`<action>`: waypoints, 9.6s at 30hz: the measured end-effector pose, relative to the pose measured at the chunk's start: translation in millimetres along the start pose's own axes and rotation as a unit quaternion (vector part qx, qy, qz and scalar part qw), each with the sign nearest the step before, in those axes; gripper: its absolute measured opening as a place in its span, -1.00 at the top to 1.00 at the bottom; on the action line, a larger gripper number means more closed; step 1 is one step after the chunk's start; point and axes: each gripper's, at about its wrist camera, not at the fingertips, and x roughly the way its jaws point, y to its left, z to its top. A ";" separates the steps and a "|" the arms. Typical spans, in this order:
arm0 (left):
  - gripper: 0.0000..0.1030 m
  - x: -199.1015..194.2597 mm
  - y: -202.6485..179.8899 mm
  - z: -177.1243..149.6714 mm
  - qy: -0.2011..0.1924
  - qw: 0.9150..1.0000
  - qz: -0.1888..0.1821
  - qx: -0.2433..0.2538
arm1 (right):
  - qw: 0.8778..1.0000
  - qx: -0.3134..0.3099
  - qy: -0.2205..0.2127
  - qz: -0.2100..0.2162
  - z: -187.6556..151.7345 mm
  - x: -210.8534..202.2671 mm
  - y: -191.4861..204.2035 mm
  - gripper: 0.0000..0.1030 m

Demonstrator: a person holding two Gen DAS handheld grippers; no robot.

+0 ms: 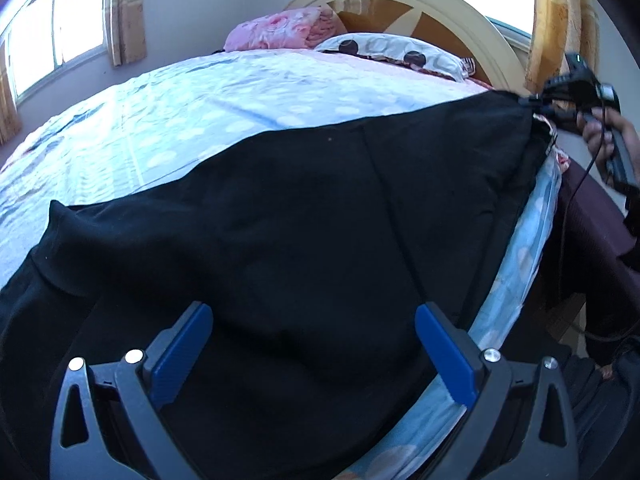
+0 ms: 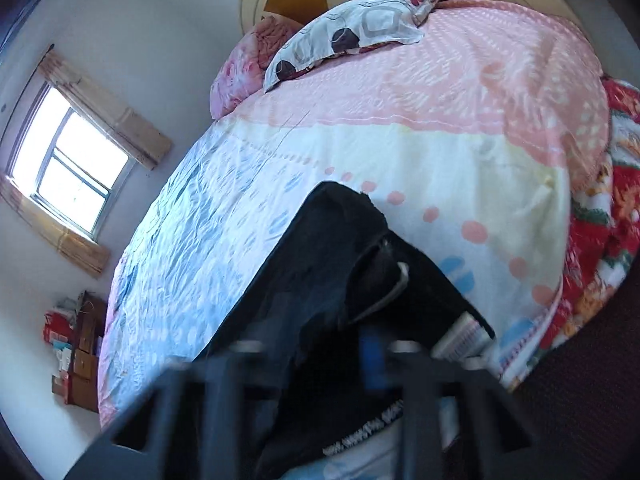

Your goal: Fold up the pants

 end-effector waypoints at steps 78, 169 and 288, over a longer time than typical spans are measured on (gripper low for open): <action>-1.00 -4.6 3.9 -7.5 -0.024 1.000 0.003 -0.006 | 0.986 -0.145 0.041 -0.068 -32.6 -13.6 -9.9 0.87; -1.00 16.5 9.0 44.7 -0.004 0.964 -0.174 -0.203 | 0.871 -0.462 0.113 0.126 -210.2 16.8 180.4 0.01; -1.00 -11.5 49.4 -11.4 0.022 0.976 0.172 -0.135 | 0.872 -0.471 0.123 0.054 -220.2 62.8 198.7 -0.41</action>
